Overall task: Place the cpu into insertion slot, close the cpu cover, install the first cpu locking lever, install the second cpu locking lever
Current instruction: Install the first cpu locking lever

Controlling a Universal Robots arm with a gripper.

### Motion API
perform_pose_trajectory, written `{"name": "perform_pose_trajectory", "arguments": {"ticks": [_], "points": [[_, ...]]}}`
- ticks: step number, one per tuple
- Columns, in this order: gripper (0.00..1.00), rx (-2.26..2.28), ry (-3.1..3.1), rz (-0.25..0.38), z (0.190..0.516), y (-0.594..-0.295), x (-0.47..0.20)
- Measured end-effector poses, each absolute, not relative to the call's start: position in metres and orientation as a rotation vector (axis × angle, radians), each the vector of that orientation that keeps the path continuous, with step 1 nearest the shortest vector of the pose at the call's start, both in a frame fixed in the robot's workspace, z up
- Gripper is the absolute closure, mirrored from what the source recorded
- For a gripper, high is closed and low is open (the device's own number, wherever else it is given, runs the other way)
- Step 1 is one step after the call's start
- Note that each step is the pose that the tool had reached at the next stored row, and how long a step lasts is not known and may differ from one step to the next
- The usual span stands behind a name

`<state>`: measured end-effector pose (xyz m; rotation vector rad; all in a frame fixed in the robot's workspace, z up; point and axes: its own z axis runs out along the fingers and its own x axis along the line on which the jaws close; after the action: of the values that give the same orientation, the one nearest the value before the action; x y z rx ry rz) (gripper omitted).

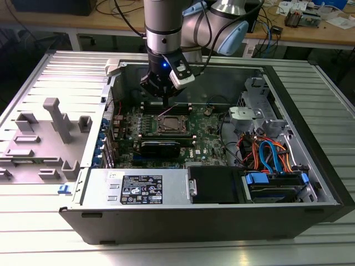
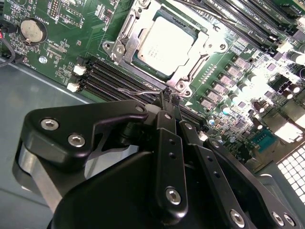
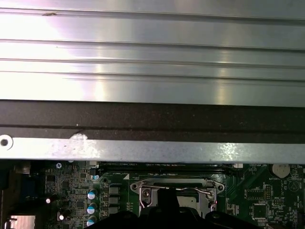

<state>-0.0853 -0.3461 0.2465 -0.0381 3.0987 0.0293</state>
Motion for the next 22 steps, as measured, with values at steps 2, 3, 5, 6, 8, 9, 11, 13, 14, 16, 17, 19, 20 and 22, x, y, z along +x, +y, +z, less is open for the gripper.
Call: {"name": "perform_pose_trajectory", "arguments": {"ticks": [2, 3, 5, 6, 8, 9, 11, 13, 14, 16, 17, 19, 20, 22], "points": [[0.89, -0.038, 3.099, 0.029, 0.246, -0.346, -0.085], [0.89, -0.038, 3.099, 0.03, 0.246, -0.346, -0.085], [0.89, -0.038, 3.099, 0.029, 0.245, -0.345, -0.084], [0.89, -0.038, 3.099, 0.029, 0.245, -0.345, -0.084], [0.89, -0.038, 3.099, 0.029, 0.243, -0.343, -0.082], [0.89, -0.038, 3.099, 0.029, 0.24, -0.341, -0.081], [0.89, -0.038, 3.099, 0.029, 0.239, -0.34, -0.081], [0.89, -0.038, 3.099, 0.029, 0.238, -0.34, -0.08], [0.89, -0.038, 3.099, 0.029, 0.237, -0.339, -0.08], [0.89, -0.038, 3.099, 0.029, 0.236, -0.339, -0.079], [0.89, -0.038, 3.099, 0.029, 0.236, -0.339, -0.078], [0.89, -0.038, 3.099, 0.029, 0.235, -0.338, -0.077], [0.89, -0.038, 3.099, 0.029, 0.234, -0.338, -0.077], [0.89, -0.038, 3.099, 0.029, 0.233, -0.338, -0.076]]}}
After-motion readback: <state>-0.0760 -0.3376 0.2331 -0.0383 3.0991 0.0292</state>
